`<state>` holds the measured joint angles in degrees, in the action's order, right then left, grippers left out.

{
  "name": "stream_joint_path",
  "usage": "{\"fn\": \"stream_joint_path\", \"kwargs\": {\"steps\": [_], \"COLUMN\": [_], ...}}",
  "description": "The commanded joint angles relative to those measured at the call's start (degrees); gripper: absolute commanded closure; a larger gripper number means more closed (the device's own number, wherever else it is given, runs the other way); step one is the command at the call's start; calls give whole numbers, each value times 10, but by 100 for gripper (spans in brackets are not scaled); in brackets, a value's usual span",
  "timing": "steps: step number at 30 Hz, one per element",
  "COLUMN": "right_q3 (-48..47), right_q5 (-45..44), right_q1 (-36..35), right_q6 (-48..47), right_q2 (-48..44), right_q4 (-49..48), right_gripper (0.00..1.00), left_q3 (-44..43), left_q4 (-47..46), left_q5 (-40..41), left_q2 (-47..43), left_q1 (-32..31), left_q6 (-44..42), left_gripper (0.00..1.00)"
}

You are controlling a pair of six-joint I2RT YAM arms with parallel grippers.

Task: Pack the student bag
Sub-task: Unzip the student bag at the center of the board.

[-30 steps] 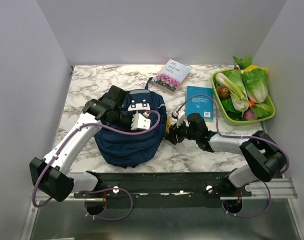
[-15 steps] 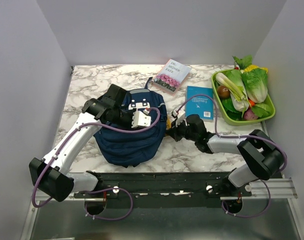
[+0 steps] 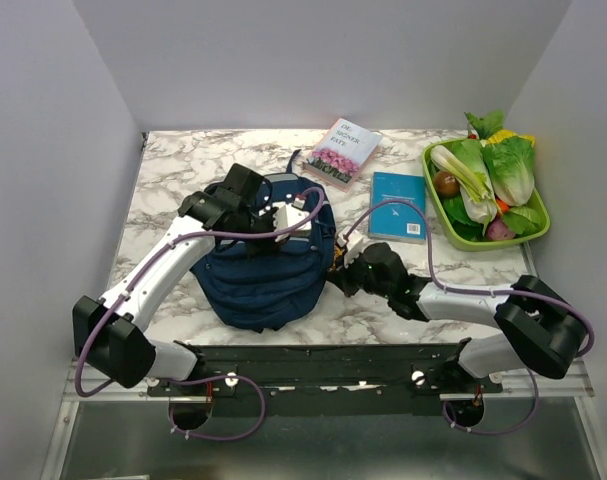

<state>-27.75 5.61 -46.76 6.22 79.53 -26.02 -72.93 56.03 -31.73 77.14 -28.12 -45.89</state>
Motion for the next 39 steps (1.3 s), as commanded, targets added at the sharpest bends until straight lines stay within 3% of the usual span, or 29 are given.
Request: {"fn": "stream_joint_path", "kwargs": {"steps": [1,8,16,25,34,39], "right_q3": [-22,-23,-54,-140,-189,-263], "right_q5": [-30,-48,-72,-104,-100,-101], "right_q1": [-50,-88,-147,-220,-247,-257], "right_q6": [31,45,52,46,43,34], "right_q2": [-6,-53,-86,-54,-24,35], "right_q4": [48,75,105,176,227,256], "right_gripper": [99,99,99,99,99,99], "left_q3": [-31,-27,-15,-49,-102,-138], "left_q4": [-92,-196,-231,-278,-326,-348], "left_q5": [17,49,67,90,109,114], "left_q2": [10,8,34,102,148,167], "left_q1": [-3,-4,-16,-48,-48,-48], "left_q6": [110,197,250,304,384,428], "left_gripper": [100,100,100,100,100,100]}}
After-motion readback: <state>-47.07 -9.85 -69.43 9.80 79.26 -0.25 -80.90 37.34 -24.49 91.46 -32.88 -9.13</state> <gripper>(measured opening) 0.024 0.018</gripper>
